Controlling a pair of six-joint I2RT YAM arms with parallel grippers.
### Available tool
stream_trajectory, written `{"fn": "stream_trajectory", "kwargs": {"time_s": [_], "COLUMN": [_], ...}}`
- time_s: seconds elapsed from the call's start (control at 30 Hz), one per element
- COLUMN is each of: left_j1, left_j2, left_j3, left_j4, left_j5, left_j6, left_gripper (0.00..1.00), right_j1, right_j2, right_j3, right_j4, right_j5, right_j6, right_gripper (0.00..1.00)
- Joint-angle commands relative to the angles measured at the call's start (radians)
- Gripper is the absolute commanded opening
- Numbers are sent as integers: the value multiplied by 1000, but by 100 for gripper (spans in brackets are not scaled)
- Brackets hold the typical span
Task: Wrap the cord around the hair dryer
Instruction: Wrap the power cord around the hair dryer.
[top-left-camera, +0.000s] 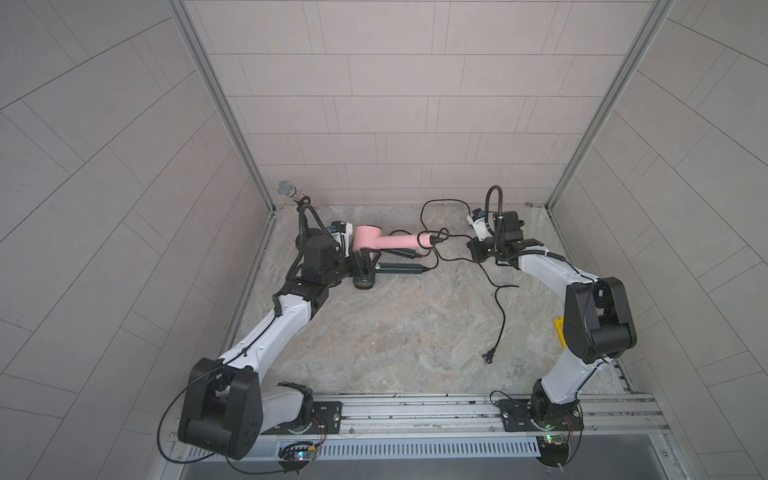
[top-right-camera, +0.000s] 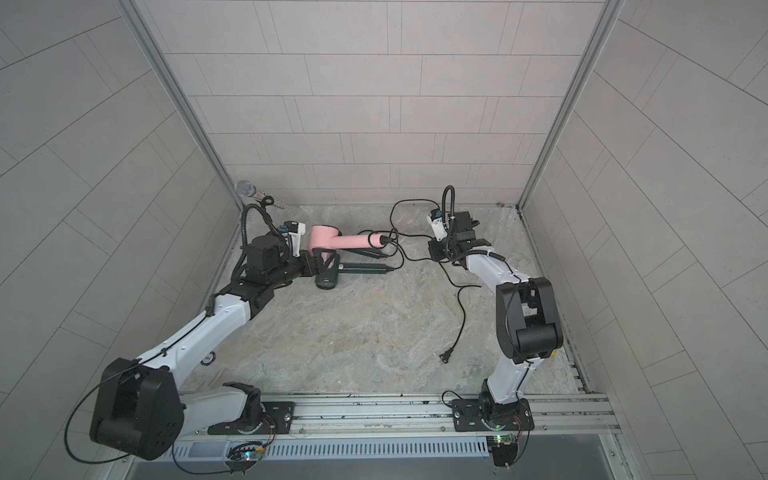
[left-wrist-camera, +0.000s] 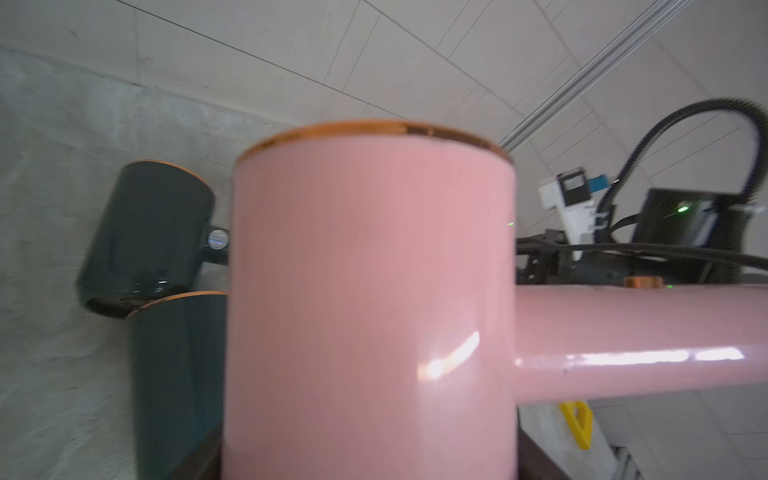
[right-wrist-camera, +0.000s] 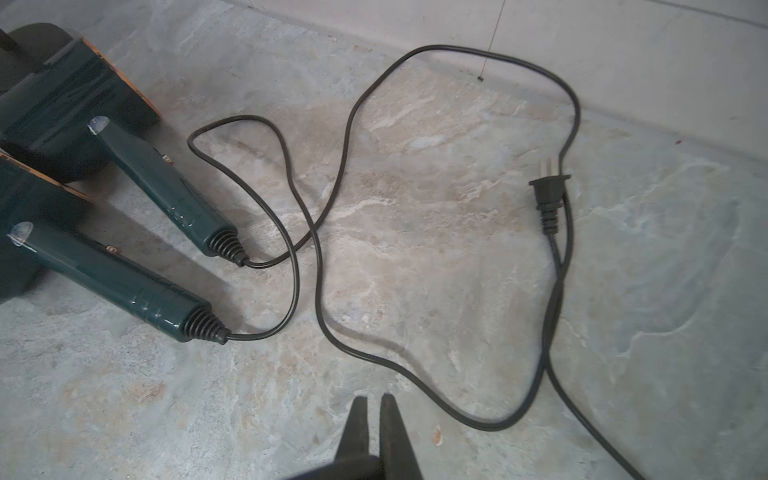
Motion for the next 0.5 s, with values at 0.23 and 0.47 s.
{"fn": "stream_trajectory", "kwargs": {"time_s": [0.23,0.47], "left_j1": [-11,-40], "left_j2": [0,6], "left_j3": [44,96], "left_j4": [204,-75], "left_j5": [-75,-344], "left_j6": [-264,-158], "left_gripper": [0,0], "right_j1": [140,234], "right_j2": [-68,-118], "right_j3": [-153,-210], "right_j4": [198,183], "right_j5": [-27,26], "right_j6": [160,170], "right_gripper": [0,0]}}
